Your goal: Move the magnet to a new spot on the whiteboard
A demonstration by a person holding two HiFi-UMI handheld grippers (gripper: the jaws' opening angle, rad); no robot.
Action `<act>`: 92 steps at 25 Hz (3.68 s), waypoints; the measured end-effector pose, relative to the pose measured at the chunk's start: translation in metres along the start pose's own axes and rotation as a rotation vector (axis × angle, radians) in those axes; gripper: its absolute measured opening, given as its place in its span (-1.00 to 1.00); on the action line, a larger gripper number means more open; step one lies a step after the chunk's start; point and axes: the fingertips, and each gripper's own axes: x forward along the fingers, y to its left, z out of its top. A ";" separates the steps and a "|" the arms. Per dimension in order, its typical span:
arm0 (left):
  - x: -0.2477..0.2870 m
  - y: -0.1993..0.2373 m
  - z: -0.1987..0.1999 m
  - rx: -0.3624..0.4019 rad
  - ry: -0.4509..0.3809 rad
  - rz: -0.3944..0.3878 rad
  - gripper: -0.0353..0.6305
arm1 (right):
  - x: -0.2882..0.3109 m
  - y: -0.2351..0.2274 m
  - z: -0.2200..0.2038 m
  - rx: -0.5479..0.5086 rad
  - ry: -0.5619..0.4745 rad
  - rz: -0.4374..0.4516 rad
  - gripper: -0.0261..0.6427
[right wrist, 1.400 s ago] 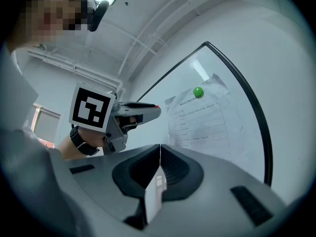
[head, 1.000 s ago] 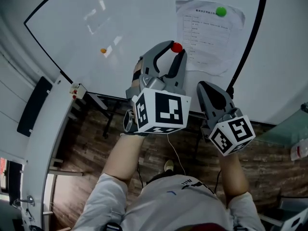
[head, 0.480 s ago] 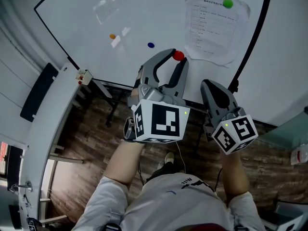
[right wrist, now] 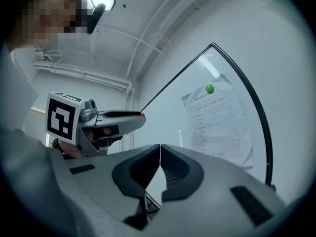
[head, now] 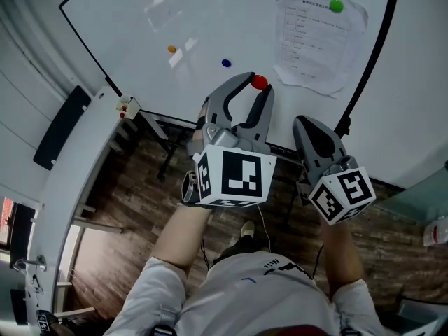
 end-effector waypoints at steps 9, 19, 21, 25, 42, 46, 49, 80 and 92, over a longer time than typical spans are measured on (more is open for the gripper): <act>0.014 -0.002 -0.062 -0.034 0.079 0.030 -0.49 | 0.010 -0.006 -0.020 0.018 0.023 0.001 -0.88; 0.051 0.001 -0.137 -0.110 0.117 -0.017 -0.49 | 0.059 -0.016 -0.056 0.026 0.065 -0.028 -0.88; 0.061 0.001 -0.152 -0.122 0.119 -0.030 -0.49 | 0.072 -0.018 -0.064 0.026 0.070 -0.033 -0.88; 0.083 0.003 -0.183 -0.139 0.118 -0.054 -0.49 | 0.099 -0.025 -0.085 0.025 0.094 -0.053 -0.88; 0.156 -0.004 -0.249 -0.153 0.070 -0.111 -0.49 | 0.161 -0.074 -0.142 0.047 0.164 -0.140 -0.88; 0.162 -0.006 -0.249 -0.138 0.062 -0.113 -0.49 | 0.162 -0.082 -0.146 0.048 0.171 -0.153 -0.88; 0.163 -0.007 -0.249 -0.131 0.054 -0.112 -0.49 | 0.163 -0.085 -0.148 0.050 0.175 -0.157 -0.88; 0.066 -0.048 -0.166 -0.354 0.029 -0.181 -0.84 | 0.091 -0.049 -0.116 0.014 0.147 -0.106 -0.88; 0.033 -0.077 -0.133 -0.575 0.025 -0.229 -0.85 | 0.048 -0.039 -0.102 0.007 0.162 -0.112 -0.88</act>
